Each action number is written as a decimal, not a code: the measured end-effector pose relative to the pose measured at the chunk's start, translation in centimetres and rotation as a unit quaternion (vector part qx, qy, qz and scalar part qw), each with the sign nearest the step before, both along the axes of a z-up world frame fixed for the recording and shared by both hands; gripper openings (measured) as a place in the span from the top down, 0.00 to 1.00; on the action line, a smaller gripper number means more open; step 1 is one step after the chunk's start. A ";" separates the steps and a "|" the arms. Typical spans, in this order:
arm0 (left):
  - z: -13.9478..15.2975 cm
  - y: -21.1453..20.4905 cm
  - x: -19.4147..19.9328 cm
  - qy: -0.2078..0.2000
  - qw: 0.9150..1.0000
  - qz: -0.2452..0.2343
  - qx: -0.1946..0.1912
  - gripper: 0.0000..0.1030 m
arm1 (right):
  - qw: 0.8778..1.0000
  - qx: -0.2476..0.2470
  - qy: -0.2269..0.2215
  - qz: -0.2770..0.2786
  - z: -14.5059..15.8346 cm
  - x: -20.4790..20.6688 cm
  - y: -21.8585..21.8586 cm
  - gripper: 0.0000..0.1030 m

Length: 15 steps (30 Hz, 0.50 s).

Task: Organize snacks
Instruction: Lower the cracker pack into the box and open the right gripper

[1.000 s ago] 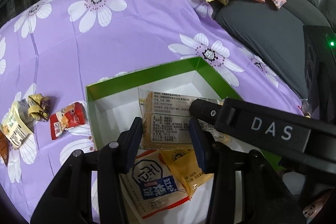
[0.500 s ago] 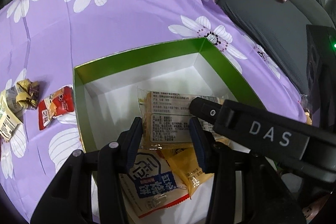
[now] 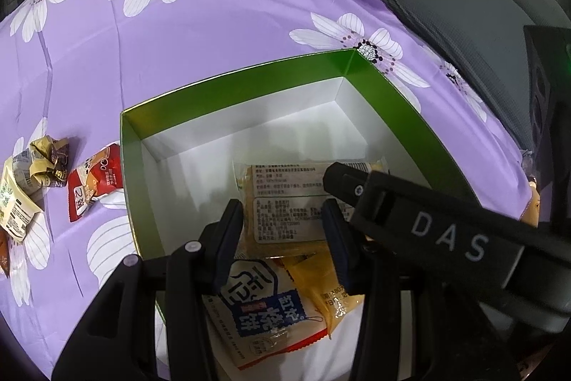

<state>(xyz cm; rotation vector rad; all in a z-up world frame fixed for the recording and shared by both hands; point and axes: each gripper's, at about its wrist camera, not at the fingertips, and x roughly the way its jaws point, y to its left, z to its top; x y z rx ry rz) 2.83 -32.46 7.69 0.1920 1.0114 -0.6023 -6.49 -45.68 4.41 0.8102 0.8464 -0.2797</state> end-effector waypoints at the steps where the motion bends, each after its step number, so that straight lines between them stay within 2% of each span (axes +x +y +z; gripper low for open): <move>1: 0.0 0.0 0.0 0.000 1.000 0.000 0.002 0.57 | 1.000 0.000 0.001 0.000 0.0 0.0 0.0 0.46; 5: -0.2 -0.3 -0.1 0.006 1.000 -0.012 0.000 0.57 | 1.000 0.005 0.000 0.007 -0.2 0.2 0.3 0.46; 9: -0.4 -0.2 0.1 0.034 0.999 -0.011 -0.022 0.57 | 1.000 0.001 0.005 0.006 -0.2 0.3 0.3 0.46; 15: 0.0 0.0 -0.5 0.027 0.999 -0.012 -0.029 0.57 | 1.000 0.002 0.006 -0.001 -0.1 0.0 0.0 0.46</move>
